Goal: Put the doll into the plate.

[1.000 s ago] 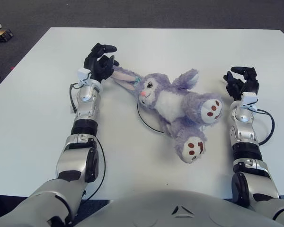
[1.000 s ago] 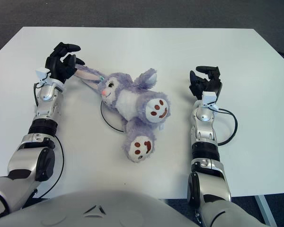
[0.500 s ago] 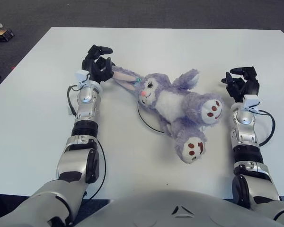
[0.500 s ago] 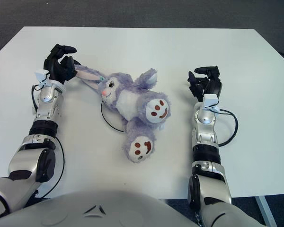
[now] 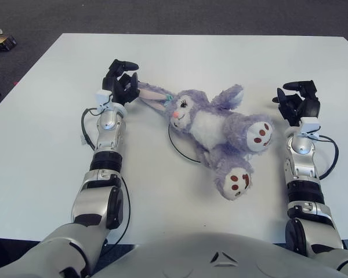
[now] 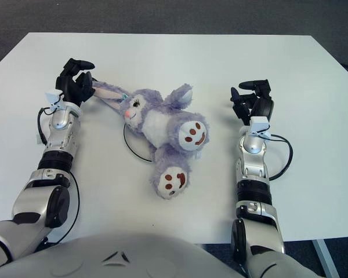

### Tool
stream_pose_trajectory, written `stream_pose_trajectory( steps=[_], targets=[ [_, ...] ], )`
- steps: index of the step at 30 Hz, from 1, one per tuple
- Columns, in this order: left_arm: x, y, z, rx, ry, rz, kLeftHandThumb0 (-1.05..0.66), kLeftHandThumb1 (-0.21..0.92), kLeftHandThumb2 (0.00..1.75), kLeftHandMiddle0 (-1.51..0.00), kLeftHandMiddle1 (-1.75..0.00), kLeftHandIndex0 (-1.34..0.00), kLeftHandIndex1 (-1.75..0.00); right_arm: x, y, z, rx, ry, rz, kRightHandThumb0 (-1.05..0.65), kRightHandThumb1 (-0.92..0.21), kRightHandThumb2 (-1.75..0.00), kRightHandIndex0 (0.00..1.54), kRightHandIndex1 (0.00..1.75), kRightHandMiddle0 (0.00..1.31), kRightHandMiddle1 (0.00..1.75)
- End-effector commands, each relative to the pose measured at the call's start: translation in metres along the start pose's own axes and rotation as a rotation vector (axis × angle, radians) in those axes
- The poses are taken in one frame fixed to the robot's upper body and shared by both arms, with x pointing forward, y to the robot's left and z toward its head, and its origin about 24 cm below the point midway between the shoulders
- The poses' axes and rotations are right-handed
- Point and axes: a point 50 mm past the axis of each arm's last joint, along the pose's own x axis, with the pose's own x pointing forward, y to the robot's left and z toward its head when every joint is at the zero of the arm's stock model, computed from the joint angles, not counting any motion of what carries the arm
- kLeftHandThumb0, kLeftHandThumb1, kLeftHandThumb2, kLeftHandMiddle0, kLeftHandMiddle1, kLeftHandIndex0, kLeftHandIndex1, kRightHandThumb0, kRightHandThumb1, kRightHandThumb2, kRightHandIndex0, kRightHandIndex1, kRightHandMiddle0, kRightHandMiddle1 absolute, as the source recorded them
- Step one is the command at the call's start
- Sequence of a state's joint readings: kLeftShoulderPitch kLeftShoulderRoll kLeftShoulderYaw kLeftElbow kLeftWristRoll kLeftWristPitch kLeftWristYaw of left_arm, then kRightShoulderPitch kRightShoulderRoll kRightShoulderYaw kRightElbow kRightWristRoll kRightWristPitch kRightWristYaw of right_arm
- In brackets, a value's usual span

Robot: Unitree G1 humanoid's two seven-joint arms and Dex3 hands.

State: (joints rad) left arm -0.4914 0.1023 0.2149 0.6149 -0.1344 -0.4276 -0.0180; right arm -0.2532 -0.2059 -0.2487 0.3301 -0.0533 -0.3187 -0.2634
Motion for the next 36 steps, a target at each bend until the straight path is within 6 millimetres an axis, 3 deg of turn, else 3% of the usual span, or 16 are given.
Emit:
stream_pose_trajectory(
  steps=[1,7,22,36],
  targets=[
    [-0.009,0.001,-0.004,-0.009,-0.003,0.022,-0.36,0.91,0.36,-0.82,-1.75,-0.40,-1.56,-0.003,-0.001,0.001,0.003,0.008,-0.005,-0.01,-0.88,-0.28,0.63,1.27,0.36,1.43],
    [-0.013,0.000,-0.008,-0.033,0.015,0.038,-0.36,0.90,0.37,-0.85,-1.75,-0.40,-1.56,-0.004,-0.001,0.002,0.003,0.013,-0.004,-0.01,-0.76,-0.51,0.63,1.33,0.36,1.47],
    [-0.021,-0.003,-0.016,-0.079,0.068,0.047,-0.36,0.86,0.46,-0.86,-1.75,-0.38,-1.60,-0.015,0.003,0.004,0.001,0.022,-0.003,-0.01,-0.67,-0.67,0.61,1.40,0.37,1.49],
    [-0.030,-0.007,-0.020,-0.080,0.061,0.037,-0.36,0.85,0.53,-0.83,-1.75,-0.32,-1.67,-0.024,0.008,0.004,-0.010,0.051,-0.014,-0.01,-0.50,-0.98,0.64,1.49,0.36,1.62]
  ],
)
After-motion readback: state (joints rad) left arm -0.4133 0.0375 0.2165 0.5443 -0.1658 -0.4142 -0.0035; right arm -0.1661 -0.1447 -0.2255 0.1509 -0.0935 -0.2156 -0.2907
